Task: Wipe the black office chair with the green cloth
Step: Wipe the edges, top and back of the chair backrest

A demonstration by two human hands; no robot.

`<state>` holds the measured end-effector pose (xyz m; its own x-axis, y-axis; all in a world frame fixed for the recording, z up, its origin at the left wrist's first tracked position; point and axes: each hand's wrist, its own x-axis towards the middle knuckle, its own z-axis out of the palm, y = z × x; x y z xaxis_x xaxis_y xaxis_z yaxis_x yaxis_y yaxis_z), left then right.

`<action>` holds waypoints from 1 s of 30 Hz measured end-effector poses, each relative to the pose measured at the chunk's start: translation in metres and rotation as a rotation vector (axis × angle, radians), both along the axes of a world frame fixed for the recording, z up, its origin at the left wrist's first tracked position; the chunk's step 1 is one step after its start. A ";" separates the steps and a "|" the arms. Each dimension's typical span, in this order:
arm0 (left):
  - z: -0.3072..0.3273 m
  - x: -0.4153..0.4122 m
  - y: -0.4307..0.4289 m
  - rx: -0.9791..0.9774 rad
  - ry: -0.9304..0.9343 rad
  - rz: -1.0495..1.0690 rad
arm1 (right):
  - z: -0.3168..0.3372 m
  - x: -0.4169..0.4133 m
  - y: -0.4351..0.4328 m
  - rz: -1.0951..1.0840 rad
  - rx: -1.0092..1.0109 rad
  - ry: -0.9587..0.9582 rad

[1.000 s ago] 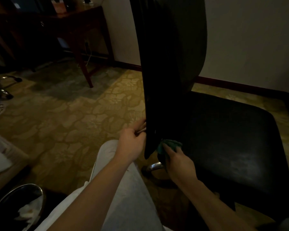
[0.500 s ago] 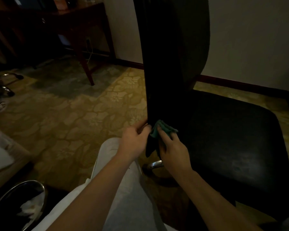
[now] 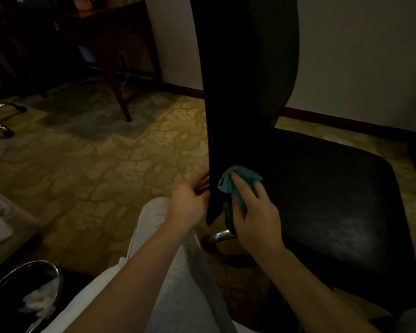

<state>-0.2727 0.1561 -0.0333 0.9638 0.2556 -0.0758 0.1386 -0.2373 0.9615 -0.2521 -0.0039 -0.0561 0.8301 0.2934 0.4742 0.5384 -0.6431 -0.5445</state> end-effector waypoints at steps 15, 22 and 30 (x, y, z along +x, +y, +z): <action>0.000 -0.001 0.000 0.054 -0.014 0.016 | -0.067 -0.008 -0.007 -0.009 -0.082 0.370; -0.003 0.002 -0.001 0.013 -0.007 0.023 | -0.039 -0.001 0.012 0.069 0.129 0.109; -0.001 0.001 0.001 0.010 -0.032 0.016 | -0.089 0.000 -0.011 -0.006 -0.125 0.479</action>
<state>-0.2714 0.1568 -0.0342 0.9615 0.2716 -0.0427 0.1119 -0.2446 0.9631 -0.2516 -0.0153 -0.1450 0.9481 0.3179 0.0000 0.2421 -0.7220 -0.6482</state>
